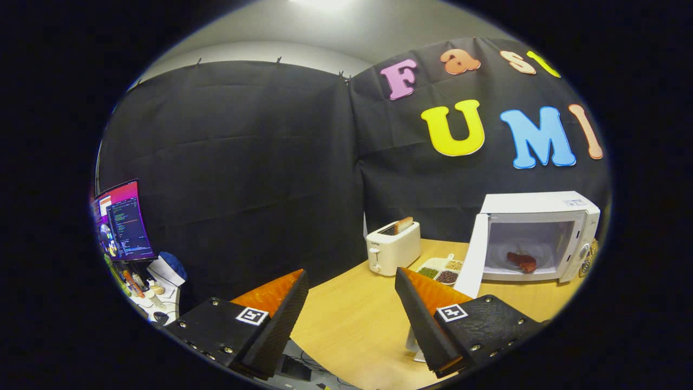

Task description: Open the microwave, put the food inside, and close the microwave door.

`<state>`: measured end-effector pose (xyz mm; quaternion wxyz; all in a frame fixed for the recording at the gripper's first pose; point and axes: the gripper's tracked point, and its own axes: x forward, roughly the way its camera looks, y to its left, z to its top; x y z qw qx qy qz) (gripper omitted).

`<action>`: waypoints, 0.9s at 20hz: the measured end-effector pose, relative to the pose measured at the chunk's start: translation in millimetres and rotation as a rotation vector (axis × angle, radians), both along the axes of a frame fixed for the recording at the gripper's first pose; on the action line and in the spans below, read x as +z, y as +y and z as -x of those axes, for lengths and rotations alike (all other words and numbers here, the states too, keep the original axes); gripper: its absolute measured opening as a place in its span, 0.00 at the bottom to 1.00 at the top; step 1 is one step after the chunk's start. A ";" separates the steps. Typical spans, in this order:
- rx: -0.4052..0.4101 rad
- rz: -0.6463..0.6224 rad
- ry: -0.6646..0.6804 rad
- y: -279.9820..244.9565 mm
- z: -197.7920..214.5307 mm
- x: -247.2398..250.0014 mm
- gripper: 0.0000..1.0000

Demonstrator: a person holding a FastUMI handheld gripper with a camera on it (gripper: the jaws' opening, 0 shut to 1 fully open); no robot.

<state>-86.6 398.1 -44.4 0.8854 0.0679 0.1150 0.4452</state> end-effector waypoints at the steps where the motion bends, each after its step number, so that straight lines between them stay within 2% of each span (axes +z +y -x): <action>1: 0.012 0.013 0.011 3.3 4.4 -7.7 0.97; 4: 0.041 0.050 0.056 12.0 8.8 -33.8 0.94; 7: 0.026 0.095 0.104 7.3 5.0 -61.4 0.93; 8: 0.024 0.111 0.128 5.2 2.6 -69.4 0.82; 9: 0.009 0.128 0.142 1.8 0.6 -77.8 0.78; 10: -0.014 0.140 0.144 -4.1 -5.8 -81.4 0.62; 12: -0.039 0.159 0.163 -13.3 -13.9 -89.1 0.41; 15: -0.103 0.193 0.164 -30.6 -27.8 -97.2 0.41; 16: -0.188 0.206 0.150 -49.9 -41.4 -98.7 0.22; 17: -0.192 0.195 0.179 -48.9 -40.5 -98.9 0.03; 18: -0.187 0.180 0.207 -47.6 -41.8 -102.2 0.01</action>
